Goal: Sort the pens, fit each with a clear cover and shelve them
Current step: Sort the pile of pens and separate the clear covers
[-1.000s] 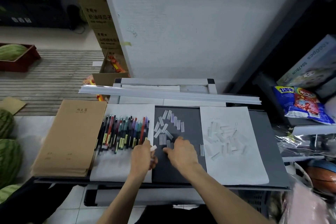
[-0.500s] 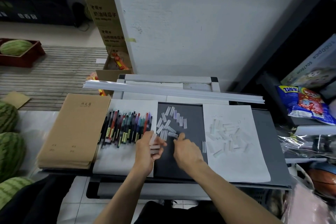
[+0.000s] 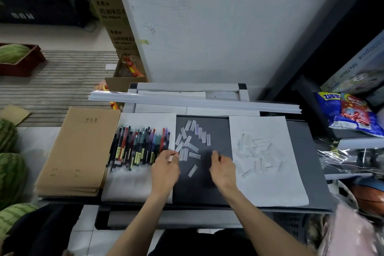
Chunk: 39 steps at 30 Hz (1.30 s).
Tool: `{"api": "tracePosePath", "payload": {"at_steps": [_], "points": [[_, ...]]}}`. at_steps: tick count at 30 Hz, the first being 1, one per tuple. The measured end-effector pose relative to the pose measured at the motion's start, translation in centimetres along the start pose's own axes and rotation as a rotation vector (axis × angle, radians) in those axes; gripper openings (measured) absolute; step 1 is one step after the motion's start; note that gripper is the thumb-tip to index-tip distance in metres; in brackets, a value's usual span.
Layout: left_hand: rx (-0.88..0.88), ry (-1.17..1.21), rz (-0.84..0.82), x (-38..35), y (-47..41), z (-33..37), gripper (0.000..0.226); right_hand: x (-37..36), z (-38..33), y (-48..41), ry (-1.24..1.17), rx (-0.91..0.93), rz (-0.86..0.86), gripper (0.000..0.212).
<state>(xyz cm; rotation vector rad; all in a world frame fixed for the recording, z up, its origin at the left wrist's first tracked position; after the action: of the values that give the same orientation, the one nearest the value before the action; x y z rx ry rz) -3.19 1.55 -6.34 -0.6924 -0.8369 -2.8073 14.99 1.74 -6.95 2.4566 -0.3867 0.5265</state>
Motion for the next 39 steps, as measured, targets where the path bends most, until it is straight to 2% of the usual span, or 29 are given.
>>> {"api": "tracePosePath", "payload": {"at_steps": [1, 3, 6, 9, 11, 15, 20, 24, 28, 32, 39], "points": [[-0.049, -0.135, 0.022, -0.1, 0.0, 0.1, 0.008, -0.1, 0.2, -0.1, 0.005, 0.018, -0.020, 0.052], [-0.088, -0.330, 0.039, -0.2, 0.1, 0.5, 0.020, -0.3, 0.1, -0.1, -0.027, 0.036, -0.064, 0.050], [-0.104, -0.568, 0.077, -0.5, 0.0, 1.5, 0.038, -0.2, -0.4, -0.1, -0.242, -0.096, -0.128, 0.036], [-0.134, -0.690, 0.095, -0.9, -0.1, 2.4, 0.035, 0.0, -0.7, -0.4, -0.359, -0.153, -0.161, 0.025], [-0.164, -0.736, 0.093, -1.2, -0.3, 2.8, 0.032, 0.1, -0.9, -0.6, -0.215, -0.054, -0.148, 0.026], [-0.191, -0.801, 0.070, -1.6, -0.2, 3.7, 0.030, 0.2, -2.6, -0.3, 0.462, 0.339, -0.169, 0.025], [-0.197, -0.837, 0.022, -1.5, -0.3, 3.7, 0.025, -1.2, -4.4, -0.9, 0.866, 0.458, -0.301, 0.051], [-0.230, -0.863, 0.013, -1.5, -0.5, 3.2, 0.023, -2.3, -4.4, -1.3, 0.988, 0.541, -0.327, 0.051], [-0.272, -0.903, -0.010, -1.7, -0.4, 2.9, 0.020, -2.9, -3.9, -1.1, 1.116, 0.626, -0.335, 0.041], [-0.342, -1.011, -0.049, -1.8, -0.4, 2.9, 0.023, -3.1, -3.4, -1.3, 1.142, 0.642, -0.309, 0.030], [-0.442, -1.163, -0.094, -1.9, -0.3, 4.2, 0.028, -3.0, -3.7, -1.4, 1.236, 0.618, -0.271, 0.042]]}}
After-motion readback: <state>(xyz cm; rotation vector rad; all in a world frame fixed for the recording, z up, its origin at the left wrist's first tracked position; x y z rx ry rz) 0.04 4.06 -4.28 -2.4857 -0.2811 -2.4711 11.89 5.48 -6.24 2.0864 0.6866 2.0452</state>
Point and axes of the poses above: each hand's wrist, its own y-axis away from the middle knuckle, its own x-axis out of the back of the hand, z = x × y, the point moved 2 cm from there along -y, towards the middle knuckle, and after that the axes turned 9 degrees about -y, right-handed, at the moved point
